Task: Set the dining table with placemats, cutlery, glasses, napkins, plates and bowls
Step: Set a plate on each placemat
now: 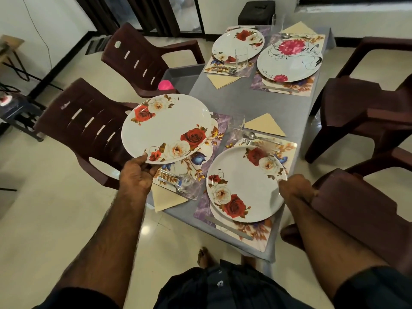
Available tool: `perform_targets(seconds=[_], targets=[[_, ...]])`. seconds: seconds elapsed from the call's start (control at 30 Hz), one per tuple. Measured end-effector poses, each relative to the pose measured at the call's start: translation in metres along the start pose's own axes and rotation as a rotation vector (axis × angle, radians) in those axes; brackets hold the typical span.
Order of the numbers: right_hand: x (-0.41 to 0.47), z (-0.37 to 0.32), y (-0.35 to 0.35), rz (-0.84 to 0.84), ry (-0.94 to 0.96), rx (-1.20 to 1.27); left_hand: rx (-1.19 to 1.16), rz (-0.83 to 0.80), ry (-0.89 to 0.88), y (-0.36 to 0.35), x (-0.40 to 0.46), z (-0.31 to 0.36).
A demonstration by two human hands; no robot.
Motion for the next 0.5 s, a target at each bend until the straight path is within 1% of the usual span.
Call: perform_targets(seconds=[0.13, 0.23, 0.4, 0.5], targets=[[-0.003, 0.008, 0.005, 0.033, 0.036, -0.049, -0.016, -0.009, 0.003, -0.003, 0.003, -0.003], [-0.003, 0.007, 0.009, 0.006, 0.086, -0.090, -0.026, -0.002, 0.007, -0.004, 0.007, -0.005], [0.000, 0.005, 0.013, 0.056, 0.072, -0.088, -0.025, -0.014, 0.011, -0.007, 0.015, -0.006], [0.005, 0.013, 0.008, 0.045, 0.050, -0.047, -0.023, -0.023, 0.014, -0.008, 0.021, -0.003]])
Point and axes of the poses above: each hand's wrist, its own x-axis towards the middle knuckle, its own y-axis out of the back of the hand, z = x × y, the point moved 7 cm from there along x, towards the middle knuckle, and after that the axes turned 11 degrees about x, right-handed, at the moved point
